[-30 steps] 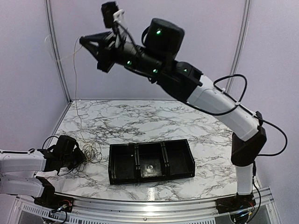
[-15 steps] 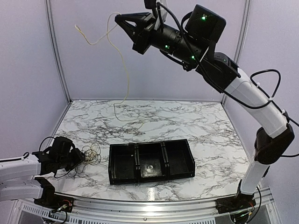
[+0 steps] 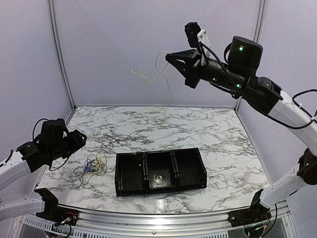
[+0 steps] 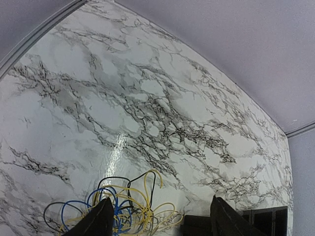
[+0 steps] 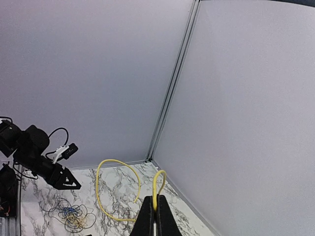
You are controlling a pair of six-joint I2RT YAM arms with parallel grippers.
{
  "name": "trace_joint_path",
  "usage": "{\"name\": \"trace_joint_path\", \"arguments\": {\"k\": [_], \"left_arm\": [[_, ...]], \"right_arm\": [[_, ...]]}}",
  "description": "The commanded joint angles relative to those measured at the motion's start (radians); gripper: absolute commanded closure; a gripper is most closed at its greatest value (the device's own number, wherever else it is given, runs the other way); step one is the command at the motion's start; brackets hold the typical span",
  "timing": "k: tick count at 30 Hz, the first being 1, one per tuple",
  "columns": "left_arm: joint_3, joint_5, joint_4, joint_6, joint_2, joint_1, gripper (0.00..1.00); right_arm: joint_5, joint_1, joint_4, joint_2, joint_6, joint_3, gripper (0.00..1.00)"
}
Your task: Untangle the cables
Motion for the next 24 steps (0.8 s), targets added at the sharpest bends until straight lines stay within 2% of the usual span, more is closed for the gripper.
{"name": "trace_joint_path", "arguments": {"k": [1,11,18,24], "left_arm": [[0.115,-0.052,-0.079,0.116,0.043,0.0,0.3],[0.315,-0.036,-0.116,0.217,0.218,0.0,0.29],[0.353,-0.047,-0.112,0.227,0.284,0.0,0.29],[0.365,-0.044,-0.11,0.224,0.326,0.0,0.29]], "right_arm": [[0.023,-0.021,-0.035,-0.079,0.009,-0.098,1.0],[0.034,-0.095,-0.183,-0.242,-0.056,-0.254,1.0],[0.031,-0.095,-0.236,-0.339,-0.055,-0.412,1.0],[0.025,-0.097,-0.25,-0.343,-0.063,-0.422,1.0]]}}
